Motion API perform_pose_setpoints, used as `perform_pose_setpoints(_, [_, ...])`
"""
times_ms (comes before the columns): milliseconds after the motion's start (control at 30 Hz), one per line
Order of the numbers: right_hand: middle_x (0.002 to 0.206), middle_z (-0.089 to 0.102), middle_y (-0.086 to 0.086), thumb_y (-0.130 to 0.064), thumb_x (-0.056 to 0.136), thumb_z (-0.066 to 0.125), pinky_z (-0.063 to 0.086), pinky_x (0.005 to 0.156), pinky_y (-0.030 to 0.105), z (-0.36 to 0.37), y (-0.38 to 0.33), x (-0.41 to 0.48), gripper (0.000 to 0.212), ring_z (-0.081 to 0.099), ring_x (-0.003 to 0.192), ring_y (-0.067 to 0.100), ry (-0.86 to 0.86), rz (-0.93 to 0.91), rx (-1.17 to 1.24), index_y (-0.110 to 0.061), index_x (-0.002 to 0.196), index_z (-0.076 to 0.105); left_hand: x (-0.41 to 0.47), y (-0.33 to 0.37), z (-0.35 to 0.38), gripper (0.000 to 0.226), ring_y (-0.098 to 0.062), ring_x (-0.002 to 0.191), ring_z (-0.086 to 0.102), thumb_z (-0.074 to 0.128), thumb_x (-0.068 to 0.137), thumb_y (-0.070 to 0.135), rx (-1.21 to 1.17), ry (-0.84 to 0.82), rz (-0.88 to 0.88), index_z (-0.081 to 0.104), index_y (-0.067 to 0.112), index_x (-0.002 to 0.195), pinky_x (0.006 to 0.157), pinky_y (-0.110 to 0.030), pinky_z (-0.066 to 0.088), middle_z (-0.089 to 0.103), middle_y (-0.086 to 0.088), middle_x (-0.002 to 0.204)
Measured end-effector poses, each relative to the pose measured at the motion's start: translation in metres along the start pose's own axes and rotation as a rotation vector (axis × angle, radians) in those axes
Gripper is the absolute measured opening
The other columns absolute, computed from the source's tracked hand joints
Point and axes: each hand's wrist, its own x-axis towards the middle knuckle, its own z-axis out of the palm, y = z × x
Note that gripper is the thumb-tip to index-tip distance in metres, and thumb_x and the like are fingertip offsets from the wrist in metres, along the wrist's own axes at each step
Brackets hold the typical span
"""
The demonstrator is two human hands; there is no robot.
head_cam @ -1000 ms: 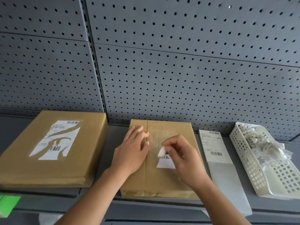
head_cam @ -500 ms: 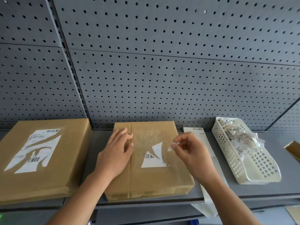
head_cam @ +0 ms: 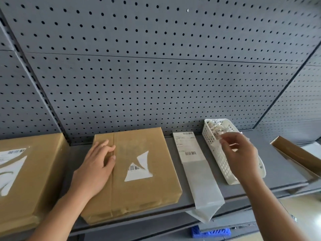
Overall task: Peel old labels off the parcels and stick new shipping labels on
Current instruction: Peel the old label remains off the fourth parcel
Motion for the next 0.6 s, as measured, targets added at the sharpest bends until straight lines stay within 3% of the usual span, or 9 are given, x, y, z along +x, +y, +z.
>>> perform_pose_setpoints(133, [0.095,0.068,-0.006,-0.014,0.093,0.066,0.045,0.068,0.02,-0.028,0.022,0.012,0.012,0.062,0.08,0.005,0.084,0.037,-0.122,-0.023,0.1,0.068,0.001,-0.002,0.002,0.036,0.006,0.151,0.001,0.034,0.102,0.054,-0.009,0.006,0.01,0.044,0.048,0.136,0.112,-0.061,0.035,0.016,0.033,0.159])
perform_pose_setpoints(233, [0.095,0.069,-0.001,-0.012,0.092,0.066,0.052,0.075,0.033,-0.04,0.035,0.018,0.012,0.063,0.08,0.014,0.144,0.062,-0.176,-0.019,0.101,0.07,0.002,-0.003,0.003,0.037,0.004,0.151,0.002,0.035,0.102,0.054,0.0,0.01,0.017,0.045,0.046,0.136,0.113,-0.061,0.034,0.017,0.032,0.16])
perform_pose_setpoints(400, [0.102,0.067,0.002,-0.011,0.092,0.066,0.053,0.083,0.039,-0.046,0.055,0.029,0.012,0.063,0.089,0.02,0.139,0.075,-0.266,-0.016,0.102,0.071,0.002,-0.004,0.004,0.038,0.001,0.152,0.005,0.038,0.102,0.05,-0.013,0.017,0.035,0.047,0.043,0.138,0.115,-0.059,0.031,0.02,0.027,0.161])
perform_pose_setpoints(600, [0.109,0.066,0.003,-0.019,0.094,0.066,0.044,0.079,0.032,-0.036,0.071,0.04,0.011,0.061,0.092,0.019,0.039,0.094,-0.352,-0.016,0.1,0.074,0.001,-0.002,0.004,0.037,0.002,0.151,0.005,0.04,0.103,0.046,-0.029,0.024,0.046,0.048,0.04,0.138,0.118,-0.053,0.028,0.021,0.025,0.161])
